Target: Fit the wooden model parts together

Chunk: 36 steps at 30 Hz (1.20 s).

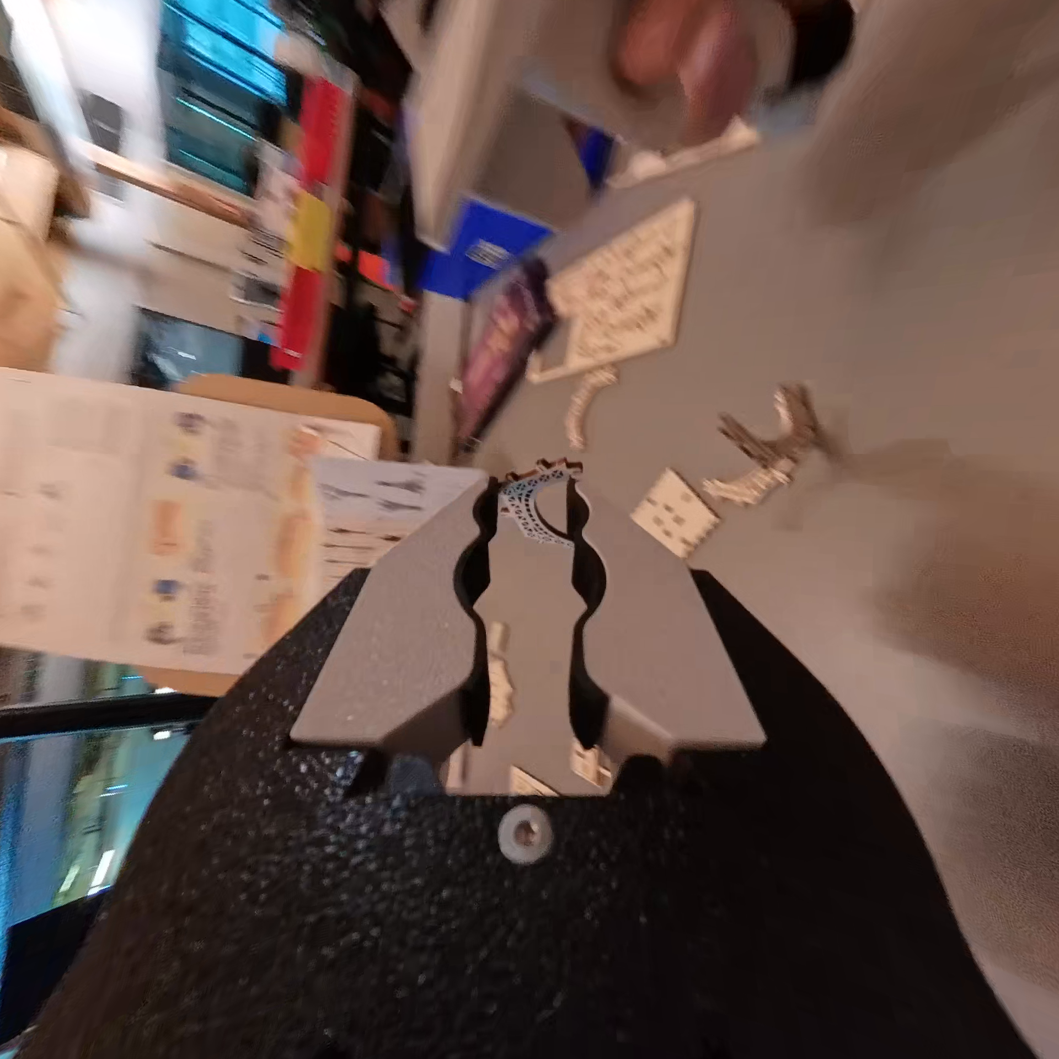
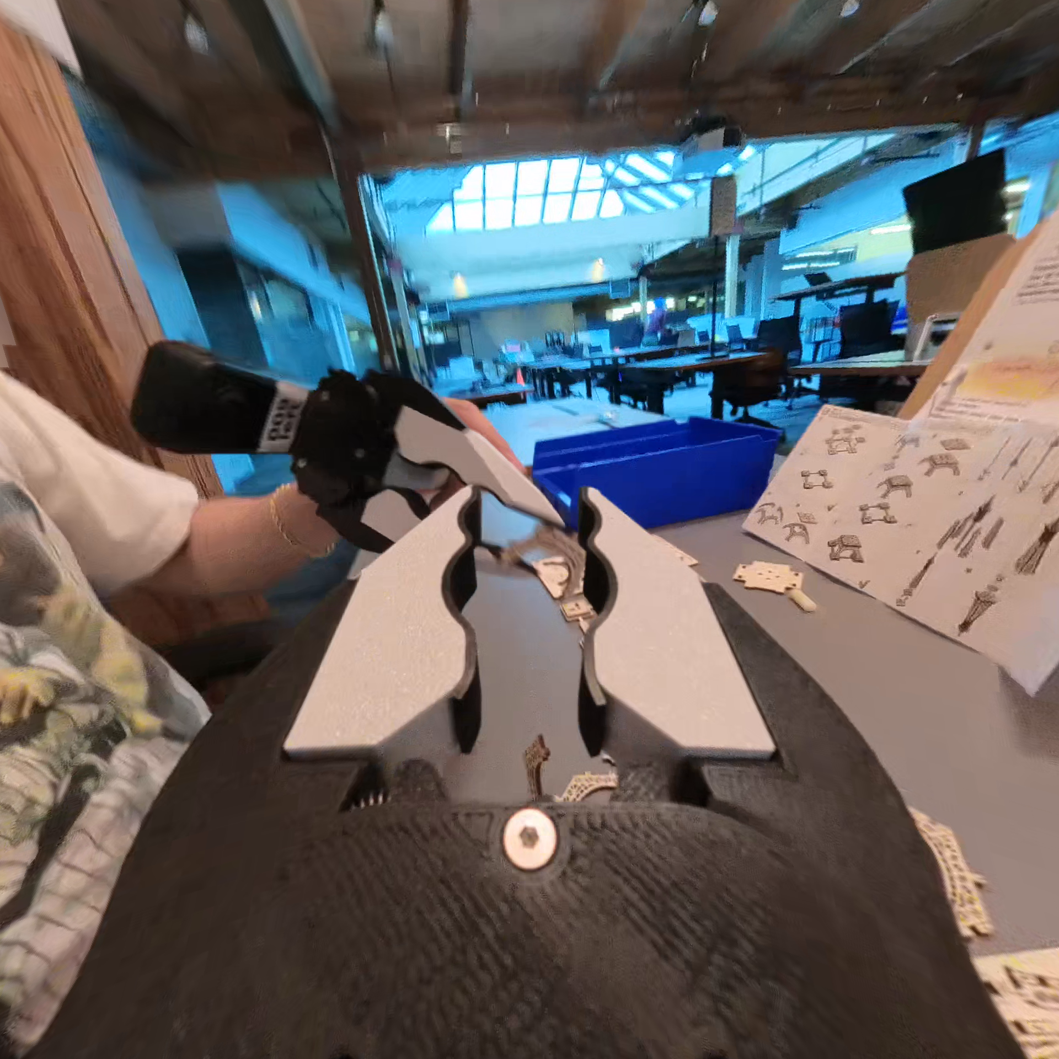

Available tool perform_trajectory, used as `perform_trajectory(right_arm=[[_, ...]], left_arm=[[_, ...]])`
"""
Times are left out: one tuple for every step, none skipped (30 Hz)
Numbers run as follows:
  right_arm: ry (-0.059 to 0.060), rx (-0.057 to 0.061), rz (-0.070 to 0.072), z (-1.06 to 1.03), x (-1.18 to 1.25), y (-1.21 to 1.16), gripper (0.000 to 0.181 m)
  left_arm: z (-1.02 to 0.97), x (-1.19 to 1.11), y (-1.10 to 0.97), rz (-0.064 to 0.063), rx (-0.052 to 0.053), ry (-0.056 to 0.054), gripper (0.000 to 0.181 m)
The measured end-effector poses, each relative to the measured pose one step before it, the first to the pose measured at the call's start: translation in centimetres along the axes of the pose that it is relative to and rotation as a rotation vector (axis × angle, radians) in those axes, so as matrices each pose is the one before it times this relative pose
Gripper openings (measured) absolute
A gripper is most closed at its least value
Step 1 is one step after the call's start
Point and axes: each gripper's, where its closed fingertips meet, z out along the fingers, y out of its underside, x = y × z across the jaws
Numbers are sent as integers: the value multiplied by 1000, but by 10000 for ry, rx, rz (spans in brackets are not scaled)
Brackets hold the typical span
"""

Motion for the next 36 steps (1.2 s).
perform_trajectory(right_arm=[[69,-512,-332,488,-460,486,28],[389,-736,-133,462,252,1005,24],[470,-793,-38,415,515,1216,28],[184,-580,62,368,84,1055,31],[57,-427,313,274,-54,873,24],[143,-347,465,217,138,708,20],[65,-308,410,136,-19,626,23],[107,-325,412,62,40,593,22],[246,-180,303,17,270,290,20],[265,109,151,4,231,-92,23],[127,137,87,36,22,-108,21],[70,-43,107,148,-45,145,21],[-70,-127,2,237,-278,258,25],[-174,-82,-136,241,-508,213,27],[29,-70,-136,185,-247,203,28],[179,-134,-189,134,2,260,29],[143,21,-219,-10,-9,-10,27],[106,111,-213,-107,-8,-167,23],[204,140,-161,-168,172,-200,19],[65,128,-172,-187,28,-151,17],[4,82,-84,-166,20,-75,15],[79,54,-7,-188,216,-38,8],[-71,56,-120,-175,25,-4,5],[-80,83,-87,-133,-11,-37,5],[-77,10,-68,-103,-11,65,5],[-95,-98,-111,-72,-13,226,5],[-61,-81,-82,-79,20,195,4],[59,54,7,-135,195,-18,3],[28,187,76,-203,211,-244,1],[-238,355,199,-252,-111,-507,1],[-385,423,357,-263,-258,-626,1],[-286,289,350,-215,-119,-412,1],[-224,97,139,-158,-77,-110,1],[-128,-4,-13,-159,13,45,1],[-38,20,12,-158,106,-15,1],[-108,37,72,-177,-28,-90,1]], left_arm=[[683,1498,1016,-18,-453,739,21],[683,1134,798,35,-389,564,21],[560,540,289,165,-57,186,21],[345,52,-142,146,223,-129,21],[212,-62,-193,-17,216,-152,21],[100,-47,-82,7,93,-116,21],[20,-164,15,203,-19,-217,21],[-29,-54,91,367,-131,-130,20],[-40,-118,15,398,-164,-168,21],[-92,-423,-208,377,-58,-364,21],[-100,-502,-325,263,-11,-381,20],[-39,-299,-255,102,-55,-197,20],[28,-214,-184,-22,-81,-133,21],[37,-299,-201,-56,-23,-227,21],[-2,-276,-278,-37,83,-231,21],[8,-94,-131,-64,11,-108,21],[81,-76,41,-78,-72,-85,21],[25,-131,-61,-105,42,-101,21],[-37,-113,-215,-141,162,-68,21],[-48,-80,-181,-151,142,-24,21],[-26,-1,-169,-71,143,43,21],[-7,62,-162,-82,119,69,21],[15,-7,-146,-71,113,18,21],[16,-13,-112,-22,109,6,21],[37,130,-58,10,84,91,20],[47,232,-28,39,80,171,20],[13,85,65,10,35,97,20],[-15,-193,228,-88,-64,-41,16],[-89,-289,153,-185,-3,-41,16],[-160,-376,-78,-347,157,-73,17],[-205,-349,-306,-424,279,-36,17],[-150,-137,-380,-412,304,94,18],[-71,141,-282,-330,248,261,20],[-24,95,-131,-260,165,215,19],[-21,118,-43,-145,138,199,18],[-76,341,2,-75,121,351,20]])
